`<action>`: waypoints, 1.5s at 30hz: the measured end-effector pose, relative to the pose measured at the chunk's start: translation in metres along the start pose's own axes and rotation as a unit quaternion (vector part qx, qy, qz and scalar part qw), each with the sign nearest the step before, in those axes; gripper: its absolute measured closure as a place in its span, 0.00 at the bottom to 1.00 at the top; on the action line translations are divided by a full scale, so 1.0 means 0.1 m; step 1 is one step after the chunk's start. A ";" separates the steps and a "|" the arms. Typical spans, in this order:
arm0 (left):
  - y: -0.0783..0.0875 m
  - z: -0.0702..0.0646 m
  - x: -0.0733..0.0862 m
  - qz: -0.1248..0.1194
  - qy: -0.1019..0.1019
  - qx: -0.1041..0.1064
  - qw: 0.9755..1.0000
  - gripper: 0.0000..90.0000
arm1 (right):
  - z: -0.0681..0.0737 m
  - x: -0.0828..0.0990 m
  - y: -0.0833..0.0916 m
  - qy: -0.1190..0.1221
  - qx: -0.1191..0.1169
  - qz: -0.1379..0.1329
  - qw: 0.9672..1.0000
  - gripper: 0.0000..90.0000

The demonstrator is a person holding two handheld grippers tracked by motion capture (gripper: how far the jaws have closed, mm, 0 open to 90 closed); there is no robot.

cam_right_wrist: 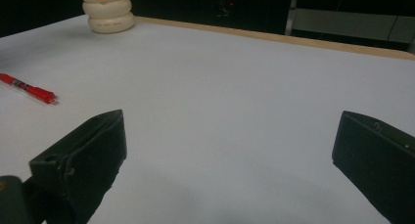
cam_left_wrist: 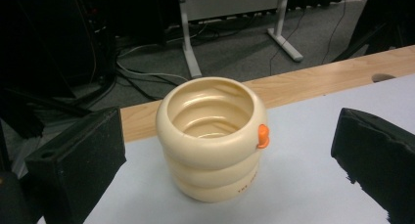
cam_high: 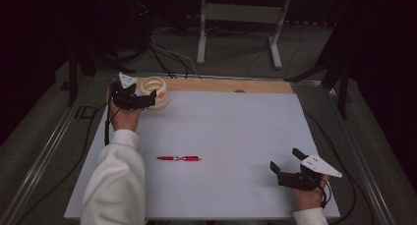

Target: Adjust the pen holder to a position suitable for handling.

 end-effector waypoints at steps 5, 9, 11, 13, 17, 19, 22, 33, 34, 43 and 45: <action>-0.10 0.03 0.02 0.013 0.002 -0.006 1.000 0.00 | 0.00 0.00 -0.02 0.001 0.000 0.001 1.000 0.00; -0.17 0.06 0.03 0.019 0.014 -0.015 1.000 0.00 | 0.00 0.00 -0.02 -0.002 -0.003 -0.001 1.000 0.00; -0.19 0.07 0.02 0.020 0.022 -0.018 0.999 0.00 | 0.00 0.00 -0.03 -0.001 -0.003 -0.002 1.000 0.00; -0.23 0.09 0.02 0.020 0.032 -0.026 0.999 0.00 | 0.00 -0.01 -0.03 -0.001 -0.003 -0.002 1.000 0.00; -0.26 0.10 -0.01 0.023 0.040 -0.047 0.998 0.03 | 0.00 -0.01 -0.04 -0.001 -0.005 -0.001 1.000 0.00; -0.28 0.11 -0.03 0.024 0.044 -0.052 0.997 0.04 | 0.00 -0.01 -0.04 -0.003 -0.006 -0.002 1.000 0.00; -0.33 0.12 -0.02 0.033 0.051 -0.052 0.997 0.04 | 0.00 -0.01 -0.04 -0.003 -0.006 -0.002 1.000 0.00; -0.57 0.13 0.05 0.068 0.103 -0.050 0.991 0.05 | 0.00 -0.01 -0.05 -0.004 -0.007 0.000 1.000 0.00; -0.58 0.12 0.05 0.069 0.106 -0.050 0.991 0.05 | -0.01 0.00 -0.05 -0.004 -0.007 0.000 1.000 0.00; -0.66 0.09 0.10 0.080 0.137 -0.064 0.985 0.19 | -0.02 -0.01 -0.06 -0.006 -0.006 0.000 1.000 0.00; -0.67 0.08 0.11 0.088 0.135 -0.061 0.985 0.27 | -0.02 -0.01 -0.06 -0.007 -0.007 0.000 1.000 0.00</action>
Point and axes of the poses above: each handheld gripper's, and its own axes: y roughly backward along the jaws, x roughly out of its underside, z roughly to its left, the point moved 2 cm from there along -y, roughly forward along the jaws, and after that the axes turned 2 degrees about -y, right-handed, at the moved point
